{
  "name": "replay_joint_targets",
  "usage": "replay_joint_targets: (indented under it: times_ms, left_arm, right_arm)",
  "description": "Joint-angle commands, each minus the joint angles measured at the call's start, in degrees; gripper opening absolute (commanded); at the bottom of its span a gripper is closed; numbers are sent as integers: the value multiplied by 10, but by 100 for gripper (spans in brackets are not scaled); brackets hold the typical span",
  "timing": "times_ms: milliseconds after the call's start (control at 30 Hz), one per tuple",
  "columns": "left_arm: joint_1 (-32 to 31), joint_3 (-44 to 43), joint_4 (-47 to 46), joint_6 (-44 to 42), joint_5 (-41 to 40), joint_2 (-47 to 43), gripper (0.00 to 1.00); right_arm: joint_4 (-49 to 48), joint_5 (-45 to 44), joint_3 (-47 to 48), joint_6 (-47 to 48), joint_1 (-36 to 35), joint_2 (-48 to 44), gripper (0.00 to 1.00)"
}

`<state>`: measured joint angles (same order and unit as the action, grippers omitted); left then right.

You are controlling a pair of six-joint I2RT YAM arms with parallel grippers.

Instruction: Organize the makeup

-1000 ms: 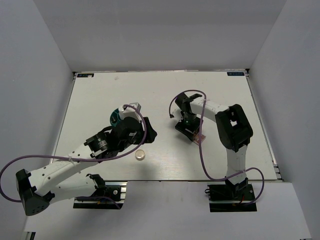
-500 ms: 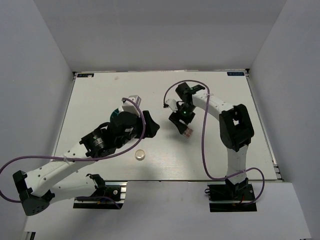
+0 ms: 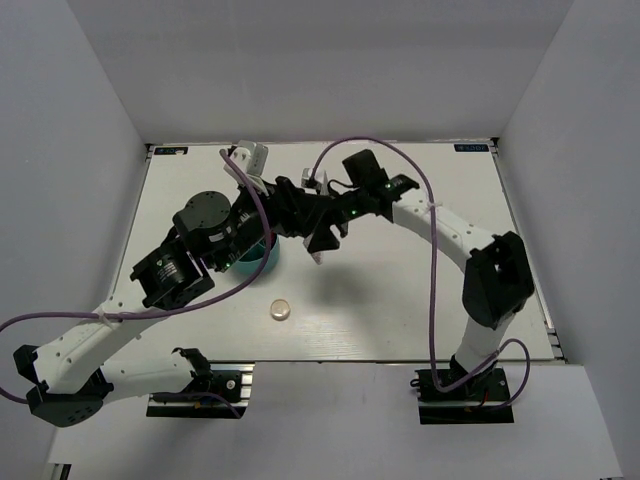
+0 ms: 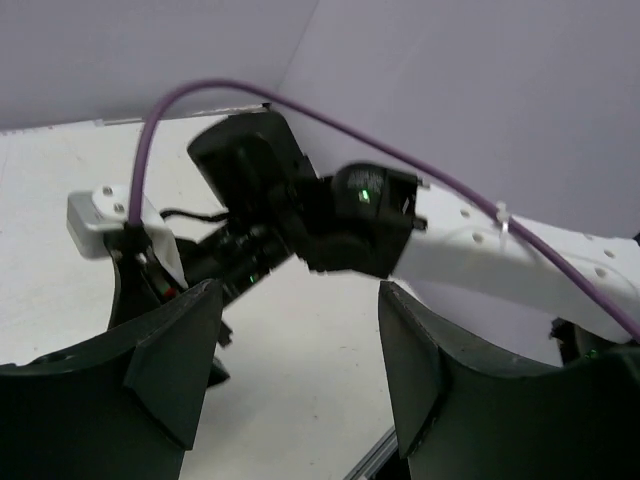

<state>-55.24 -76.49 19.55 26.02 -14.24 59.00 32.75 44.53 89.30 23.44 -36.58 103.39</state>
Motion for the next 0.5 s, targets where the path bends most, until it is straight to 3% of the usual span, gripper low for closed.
replay_joint_targets:
  times_ms: [0,33,133,267,467]
  left_arm:
    - [-2,-13,-14,-29,11,-1,73]
    - [-2,-11,-14,-27,10,-5,73]
    - [-2,-2,-22,-26,5,-20,73]
    - [-2,0,-22,-26,-2,-32,73]
    - [-2,-15,-13,-32,-11,-42,73]
  right_arm:
    - [-251,55,-79,-126,-31,-72,4]
    - [-350,48,-101,-144,-34,-79,4]
    - [-481,-11,-159,-204,-67,-95,2]
    - [-547,-105,-160,-250,-104,-80,3]
    - [-565,-239,-104,-312,-155,-16,2]
